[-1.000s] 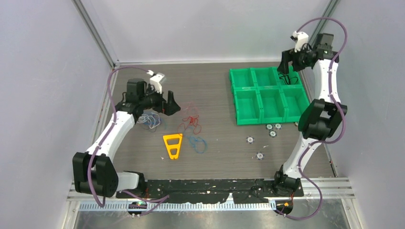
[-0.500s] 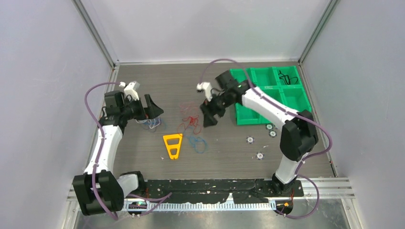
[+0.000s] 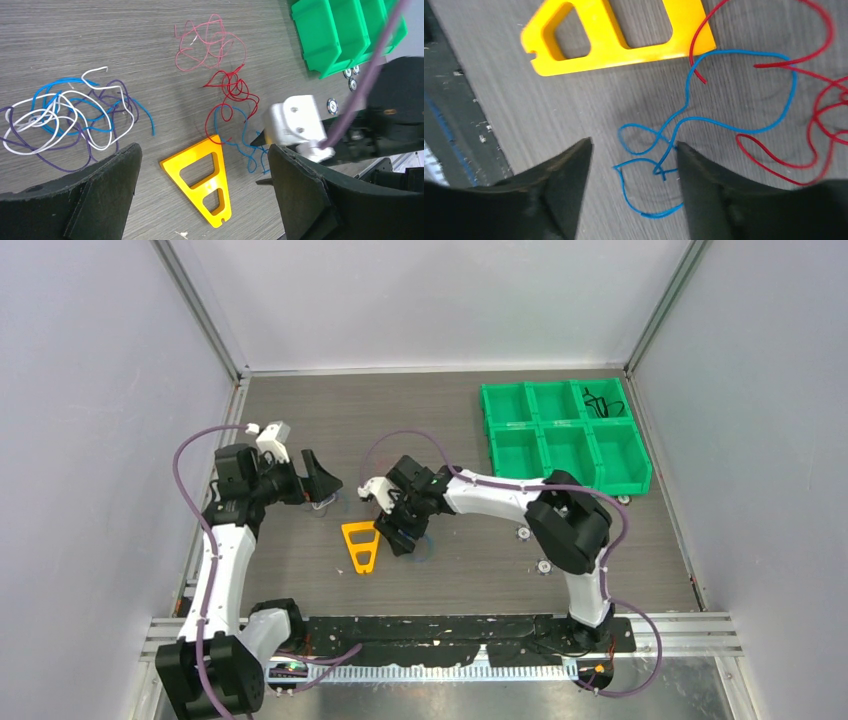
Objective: Untangle the cables
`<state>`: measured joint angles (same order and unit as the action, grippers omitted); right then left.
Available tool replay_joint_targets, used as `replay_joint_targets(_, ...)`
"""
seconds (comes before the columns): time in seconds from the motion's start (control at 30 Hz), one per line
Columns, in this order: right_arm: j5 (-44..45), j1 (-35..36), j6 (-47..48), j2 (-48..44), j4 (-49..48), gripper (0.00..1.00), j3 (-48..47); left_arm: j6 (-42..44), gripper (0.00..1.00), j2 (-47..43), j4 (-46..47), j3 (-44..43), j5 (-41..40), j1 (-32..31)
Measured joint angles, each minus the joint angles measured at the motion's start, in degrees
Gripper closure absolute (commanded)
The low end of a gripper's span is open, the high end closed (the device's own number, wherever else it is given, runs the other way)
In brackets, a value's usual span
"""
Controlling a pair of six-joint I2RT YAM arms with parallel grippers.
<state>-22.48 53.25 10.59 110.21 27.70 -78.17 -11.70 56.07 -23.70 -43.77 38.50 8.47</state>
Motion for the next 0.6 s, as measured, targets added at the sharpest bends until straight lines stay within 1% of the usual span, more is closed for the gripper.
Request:
replay_joint_targets(0.03, 0.7, 0.2, -0.1, 1.4, -0.4, 0.72, 0.0, 0.0, 0.01, -0.3, -0.3, 0.1, -0.1, 0.1)
replay_joint_targets(0.07, 1.0, 0.3, 0.0, 2.6, -0.5, 0.77, 0.0, 0.1, 0.01, -0.5, -0.6, 0.1, -0.1, 0.2)
replay_joint_targets(0.1, 1.3, 0.4, -0.2, 3.3, -0.5, 0.88, 0.0, 0.1, 0.01, -0.8, -0.7, 0.1, -0.3, 0.3)
replay_joint_targets(0.17, 1.6, 0.5, -0.2, 3.8, 0.0, 0.94, 0.1, 0.4, 0.02, -1.4, -1.0, 0.1, -0.7, 0.6)
replay_joint_targets(0.33, 1.4, 0.5, 1.3, -0.3, 1.4, 0.95, 0.3, 1.4, 0.03, -1.4, -1.0, 0.1, -1.6, 1.0)
replay_joint_targets(0.47, -1.2, -0.5, 3.3, -9.7, 3.3, 0.95, -0.3, 1.7, 0.04, -0.3, -0.5, 0.1, -1.8, 1.1)
replay_joint_targets(0.6, -4.6, -2.1, 4.7, -19.2, 4.1, 0.95, -4.4, 1.9, 0.05, 1.6, 0.9, 0.1, -0.5, 1.1)
